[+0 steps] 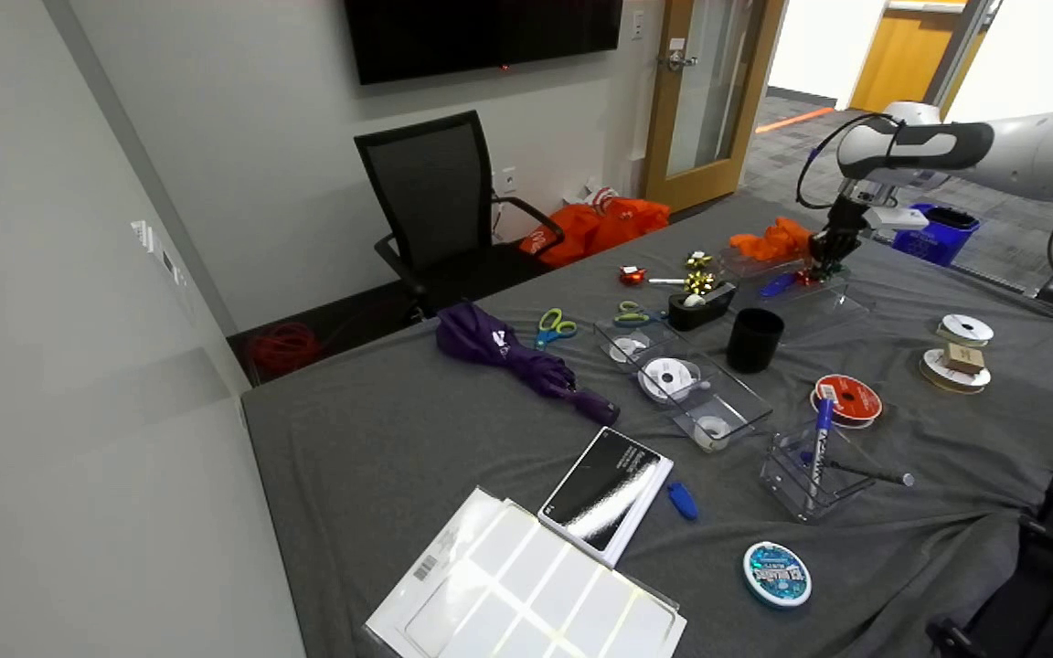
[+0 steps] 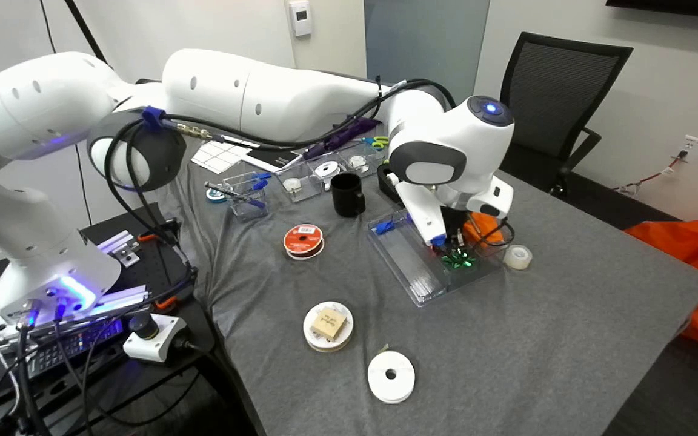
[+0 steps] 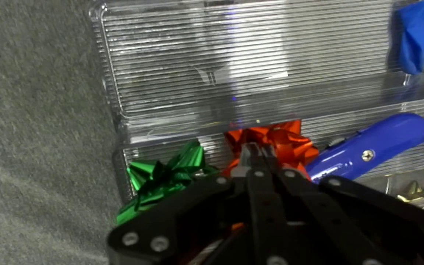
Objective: Move the red ribbon to the left tray
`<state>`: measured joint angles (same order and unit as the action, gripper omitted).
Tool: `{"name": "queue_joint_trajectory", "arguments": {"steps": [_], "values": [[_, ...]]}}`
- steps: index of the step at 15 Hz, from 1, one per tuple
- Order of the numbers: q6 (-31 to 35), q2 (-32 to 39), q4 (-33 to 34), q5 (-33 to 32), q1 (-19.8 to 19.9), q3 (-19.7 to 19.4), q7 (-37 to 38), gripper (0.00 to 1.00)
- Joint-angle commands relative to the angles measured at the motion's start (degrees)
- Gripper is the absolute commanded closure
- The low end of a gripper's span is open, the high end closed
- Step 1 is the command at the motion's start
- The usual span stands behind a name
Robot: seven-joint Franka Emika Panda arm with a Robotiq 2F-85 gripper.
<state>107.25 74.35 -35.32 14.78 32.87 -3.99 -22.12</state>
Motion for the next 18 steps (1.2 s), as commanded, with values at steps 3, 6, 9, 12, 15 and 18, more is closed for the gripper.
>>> {"name": "queue_joint_trajectory", "arguments": {"steps": [3,6,9,12,15,18], "values": [[-1.08,-1.65,-0.20,0.05,0.93,0.07,-1.21,1.00],[-2.02,-3.17,-0.70,0.44,1.73,0.46,-2.28,1.00],[-5.84,-5.06,-1.22,1.29,3.07,1.71,-6.15,1.00],[-11.77,-6.56,-1.69,1.93,4.67,3.38,-13.49,1.00],[-17.43,-7.97,-2.46,1.66,5.74,3.99,-19.68,1.00],[-20.51,-8.84,-3.53,0.78,5.94,3.51,-24.87,1.00]]}}
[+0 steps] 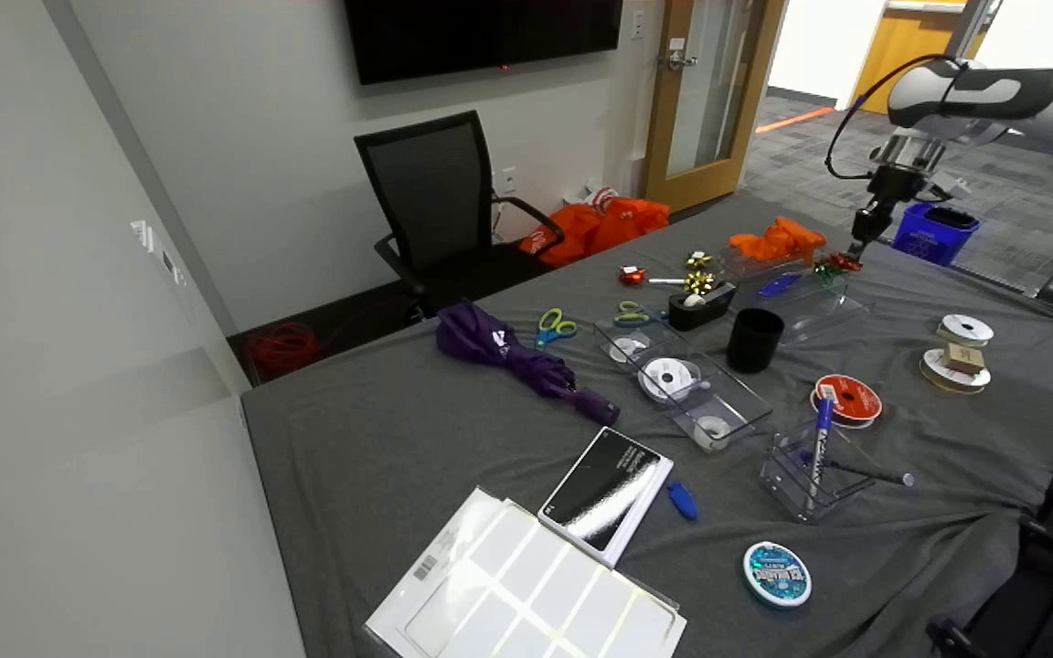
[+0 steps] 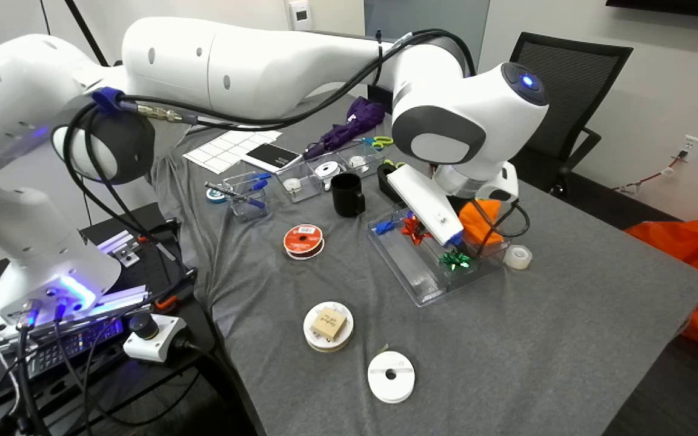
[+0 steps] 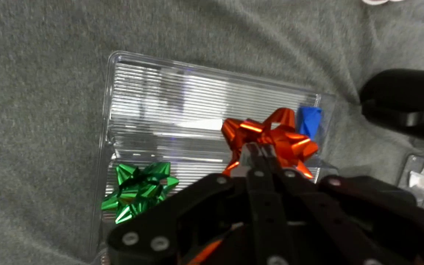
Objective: Move the red ribbon to the left tray
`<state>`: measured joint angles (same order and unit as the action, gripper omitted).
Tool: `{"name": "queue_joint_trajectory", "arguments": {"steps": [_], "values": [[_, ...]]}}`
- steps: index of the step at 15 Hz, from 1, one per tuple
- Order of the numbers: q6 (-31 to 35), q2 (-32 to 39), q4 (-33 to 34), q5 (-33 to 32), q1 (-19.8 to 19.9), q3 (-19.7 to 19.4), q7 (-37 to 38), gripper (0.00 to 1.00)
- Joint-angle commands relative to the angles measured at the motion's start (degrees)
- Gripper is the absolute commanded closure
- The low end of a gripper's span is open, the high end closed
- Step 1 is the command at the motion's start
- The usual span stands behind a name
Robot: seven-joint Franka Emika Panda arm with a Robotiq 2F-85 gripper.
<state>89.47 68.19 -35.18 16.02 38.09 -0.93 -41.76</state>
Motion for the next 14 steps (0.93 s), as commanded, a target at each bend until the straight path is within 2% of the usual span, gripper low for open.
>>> {"name": "queue_joint_trajectory", "arguments": {"steps": [1,2,9,14], "values": [[-2.66,-2.76,-4.00,-0.51,0.77,0.27,-6.25,1.00],[-1.63,-0.36,-0.32,-0.10,0.26,0.00,-3.04,1.00],[-1.66,-0.26,-0.32,-0.10,0.14,-0.01,-3.16,1.00],[0.00,-3.62,-4.02,-1.27,-2.33,-0.12,-6.98,1.00]]}}
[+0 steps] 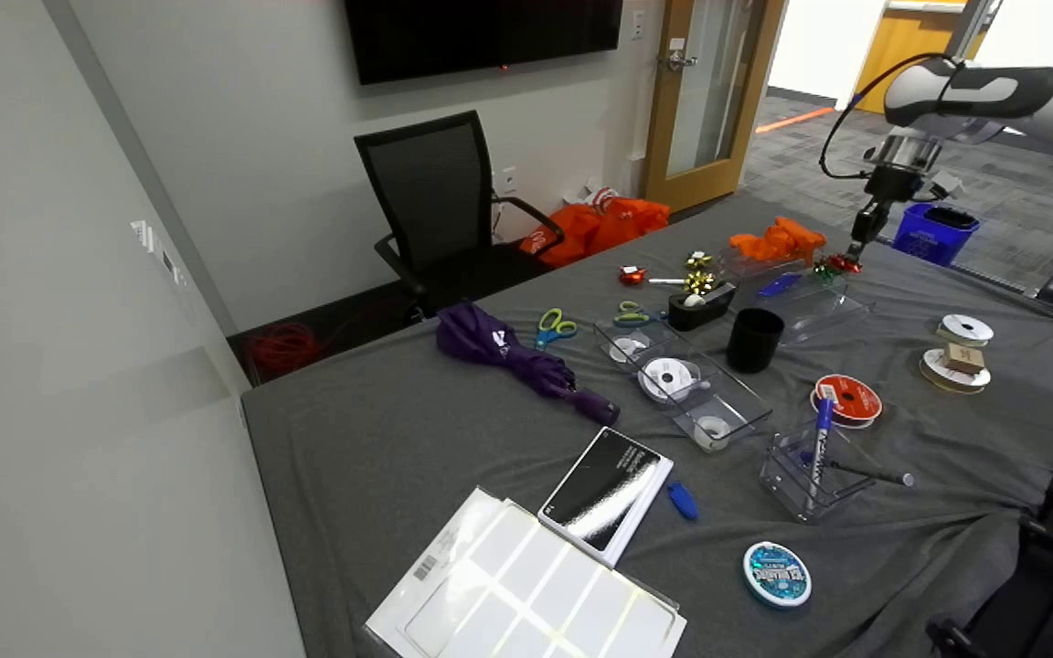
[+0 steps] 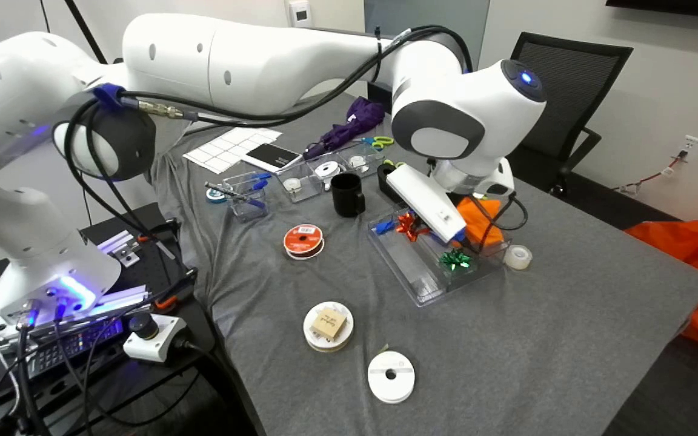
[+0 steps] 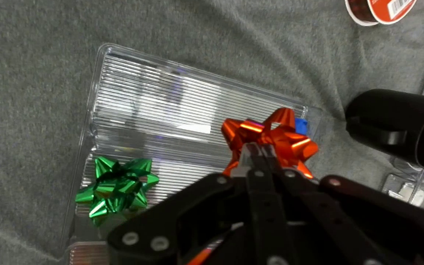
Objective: Move the red ribbon to the left tray
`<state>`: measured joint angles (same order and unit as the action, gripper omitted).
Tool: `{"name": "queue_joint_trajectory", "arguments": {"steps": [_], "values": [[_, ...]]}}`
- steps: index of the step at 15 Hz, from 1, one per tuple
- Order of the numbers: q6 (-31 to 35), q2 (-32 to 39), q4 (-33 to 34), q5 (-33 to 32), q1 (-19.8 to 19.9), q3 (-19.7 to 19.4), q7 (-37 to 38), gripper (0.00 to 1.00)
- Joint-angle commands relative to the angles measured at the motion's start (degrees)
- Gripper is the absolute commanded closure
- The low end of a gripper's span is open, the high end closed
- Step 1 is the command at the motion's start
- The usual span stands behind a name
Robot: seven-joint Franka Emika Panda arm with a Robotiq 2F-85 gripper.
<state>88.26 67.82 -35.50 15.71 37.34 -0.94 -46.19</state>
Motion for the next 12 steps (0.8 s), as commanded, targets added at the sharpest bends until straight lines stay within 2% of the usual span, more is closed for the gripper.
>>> {"name": "queue_joint_trajectory", "arguments": {"steps": [1,7,12], "values": [[0.89,-3.78,-4.06,-1.11,-2.21,-0.17,-3.18,1.00],[-0.76,-8.19,-8.22,-2.17,-7.33,-0.31,-6.87,1.00],[3.49,-13.67,-19.13,-2.82,-11.72,-0.19,-10.42,1.00]]}}
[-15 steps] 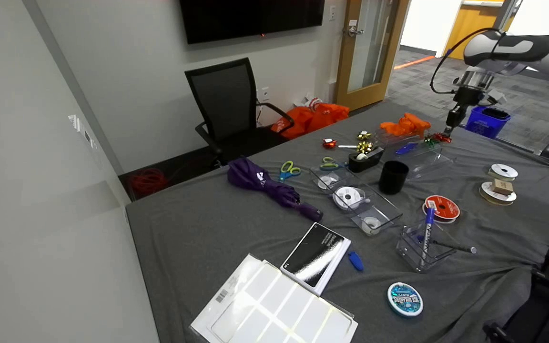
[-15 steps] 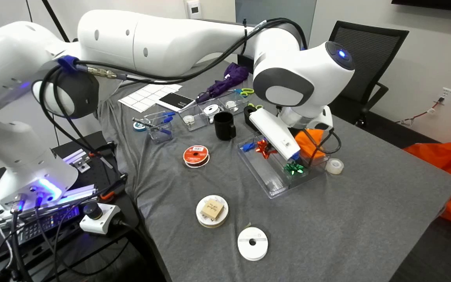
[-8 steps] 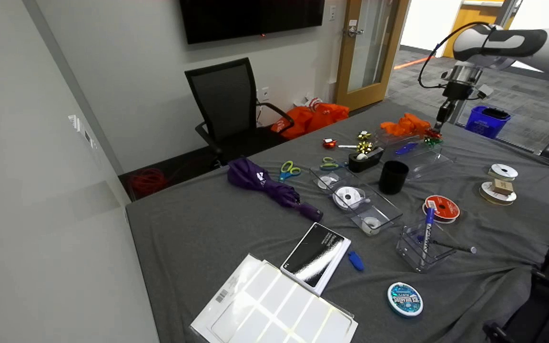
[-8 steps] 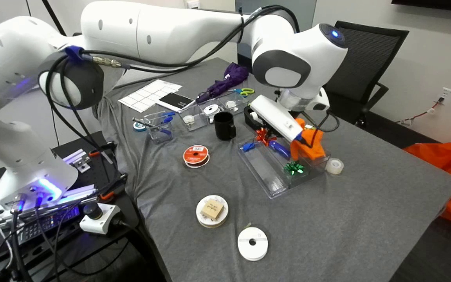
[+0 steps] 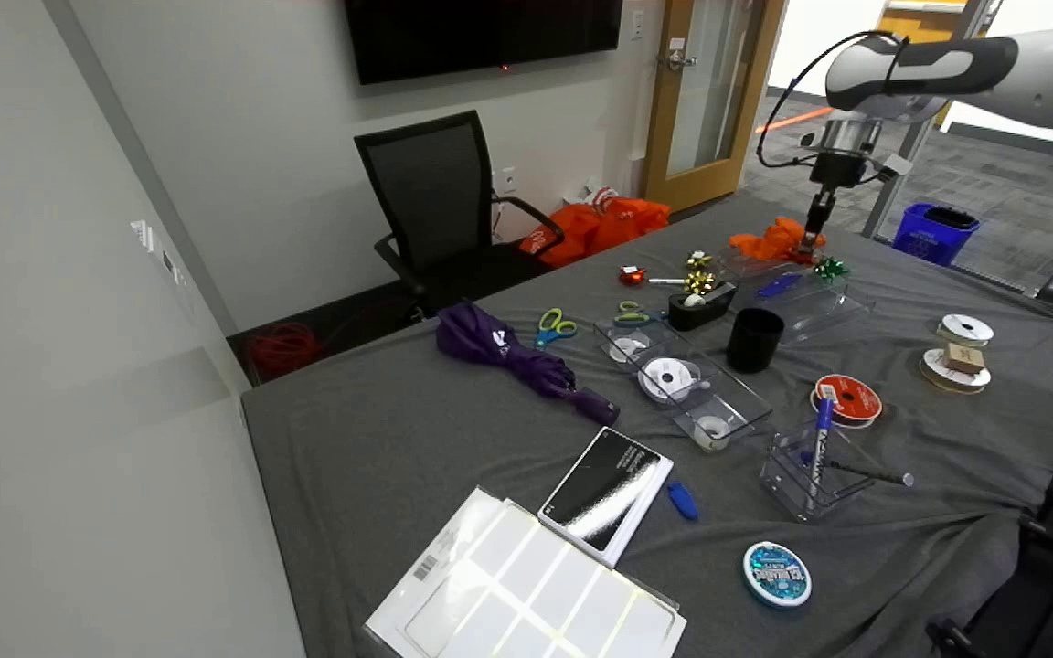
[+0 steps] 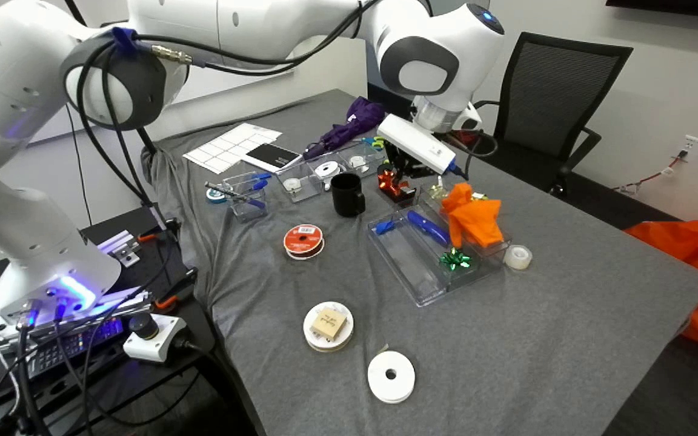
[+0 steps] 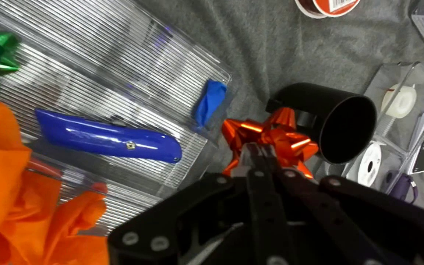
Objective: Move the red ribbon to the left tray
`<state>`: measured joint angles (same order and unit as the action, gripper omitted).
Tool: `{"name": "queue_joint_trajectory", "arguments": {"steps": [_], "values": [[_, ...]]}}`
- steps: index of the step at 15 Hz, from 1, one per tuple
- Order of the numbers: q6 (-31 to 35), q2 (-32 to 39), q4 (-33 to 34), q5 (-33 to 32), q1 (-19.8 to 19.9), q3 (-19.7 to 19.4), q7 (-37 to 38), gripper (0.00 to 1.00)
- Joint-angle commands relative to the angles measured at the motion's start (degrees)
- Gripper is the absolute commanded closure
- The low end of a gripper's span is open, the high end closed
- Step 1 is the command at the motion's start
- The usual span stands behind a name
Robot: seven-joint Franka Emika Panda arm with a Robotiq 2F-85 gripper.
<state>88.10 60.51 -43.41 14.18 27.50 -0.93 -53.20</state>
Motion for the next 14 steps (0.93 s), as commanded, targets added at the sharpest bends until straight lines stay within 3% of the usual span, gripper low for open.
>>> {"name": "queue_joint_trajectory", "arguments": {"steps": [1,6,7,14], "values": [[4.74,-7.34,-13.31,-1.21,-2.49,-0.09,-4.38,1.00],[10.78,-13.22,-24.40,-0.55,-4.08,0.32,-12.33,1.00],[7.11,-7.54,-15.19,-0.14,-4.13,0.03,-8.28,1.00],[7.41,-7.66,-15.79,-0.13,-4.28,0.02,-8.46,1.00]]}}
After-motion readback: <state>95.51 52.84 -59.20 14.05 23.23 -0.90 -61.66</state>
